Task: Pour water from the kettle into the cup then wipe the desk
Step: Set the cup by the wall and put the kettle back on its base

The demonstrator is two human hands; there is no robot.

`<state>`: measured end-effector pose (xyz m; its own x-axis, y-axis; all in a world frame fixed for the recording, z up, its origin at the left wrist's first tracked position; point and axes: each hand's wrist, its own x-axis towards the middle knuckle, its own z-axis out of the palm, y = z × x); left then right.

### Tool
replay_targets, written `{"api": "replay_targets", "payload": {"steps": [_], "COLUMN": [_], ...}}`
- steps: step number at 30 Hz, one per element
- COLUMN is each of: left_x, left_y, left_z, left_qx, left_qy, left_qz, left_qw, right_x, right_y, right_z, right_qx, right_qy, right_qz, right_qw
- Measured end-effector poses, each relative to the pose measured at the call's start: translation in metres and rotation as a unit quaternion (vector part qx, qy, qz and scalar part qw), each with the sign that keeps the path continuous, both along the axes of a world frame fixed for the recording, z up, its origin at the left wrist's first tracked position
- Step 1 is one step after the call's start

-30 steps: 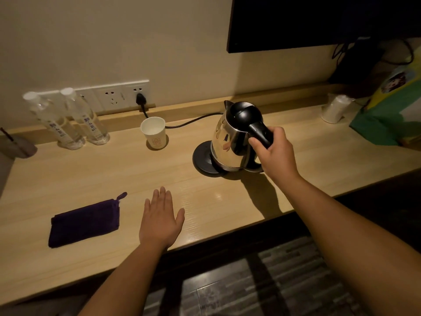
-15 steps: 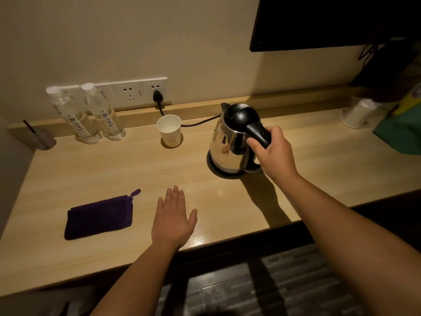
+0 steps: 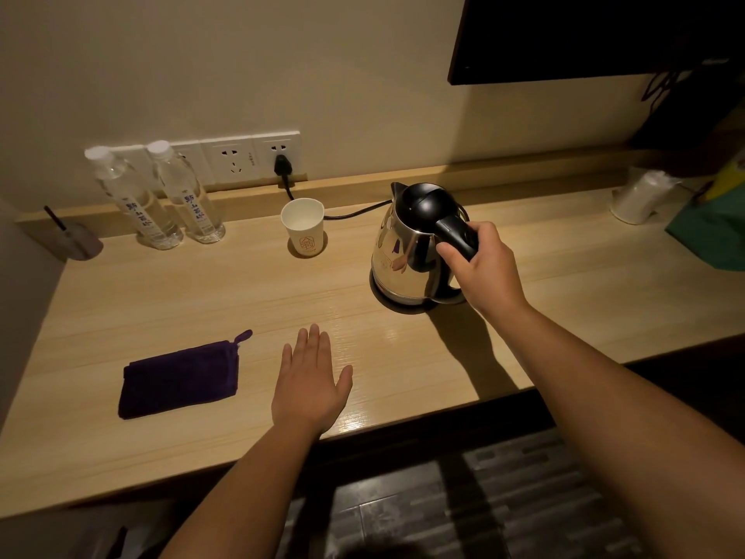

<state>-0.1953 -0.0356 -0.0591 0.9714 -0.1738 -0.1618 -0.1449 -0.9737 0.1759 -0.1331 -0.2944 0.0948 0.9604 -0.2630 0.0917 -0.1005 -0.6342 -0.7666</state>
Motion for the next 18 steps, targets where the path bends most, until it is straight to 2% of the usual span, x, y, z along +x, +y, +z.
{"api": "replay_targets", "payload": {"steps": [18], "left_x": [-0.0003], "left_y": [-0.0002], "left_z": [0.0012], "left_qx": [-0.005], "left_qy": [0.001], "left_qz": [0.0], "left_qw": [1.0], "right_x": [-0.0005], "right_y": [-0.0004], "right_z": [-0.0015], "right_qx": [-0.072], "right_qy": [-0.013], "right_qz": [0.004], "right_qw": [0.997]}}
